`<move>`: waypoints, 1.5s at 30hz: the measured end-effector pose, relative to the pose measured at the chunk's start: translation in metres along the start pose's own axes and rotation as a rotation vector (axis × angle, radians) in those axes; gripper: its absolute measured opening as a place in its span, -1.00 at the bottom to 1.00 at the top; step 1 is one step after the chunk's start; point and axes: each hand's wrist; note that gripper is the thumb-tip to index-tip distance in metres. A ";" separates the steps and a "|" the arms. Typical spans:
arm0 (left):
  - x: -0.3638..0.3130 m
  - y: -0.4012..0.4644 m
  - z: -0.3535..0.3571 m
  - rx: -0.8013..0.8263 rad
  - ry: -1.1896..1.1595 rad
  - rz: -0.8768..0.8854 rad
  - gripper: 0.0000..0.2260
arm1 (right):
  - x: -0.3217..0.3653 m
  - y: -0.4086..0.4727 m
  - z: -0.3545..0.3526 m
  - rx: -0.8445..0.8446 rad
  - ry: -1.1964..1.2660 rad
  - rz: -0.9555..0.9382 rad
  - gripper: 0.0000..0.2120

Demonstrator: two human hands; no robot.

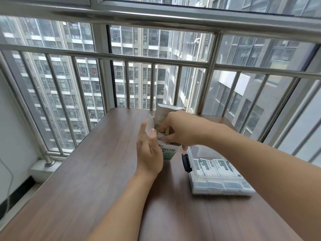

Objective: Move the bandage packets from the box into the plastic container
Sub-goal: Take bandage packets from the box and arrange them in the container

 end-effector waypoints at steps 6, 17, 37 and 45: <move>0.003 0.002 -0.001 0.014 0.017 0.004 -0.54 | 0.004 0.005 -0.004 0.121 -0.012 0.013 -0.68; 0.007 0.004 -0.002 -0.010 0.035 0.015 -0.43 | -0.006 0.008 -0.015 0.235 0.080 0.007 -0.93; 0.004 0.004 0.000 -0.042 0.194 0.035 -0.75 | 0.014 0.038 0.004 0.054 -0.329 0.036 -0.89; 0.006 0.009 -0.003 -0.124 0.241 -0.007 -0.64 | 0.005 0.003 -0.036 -0.303 -0.086 0.104 -0.80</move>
Point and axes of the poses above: each hand's wrist, its own y-axis towards the middle knuckle, its own z-axis out of the palm, x = y × z, and after that the axes turned 13 degrees about -y, right-handed
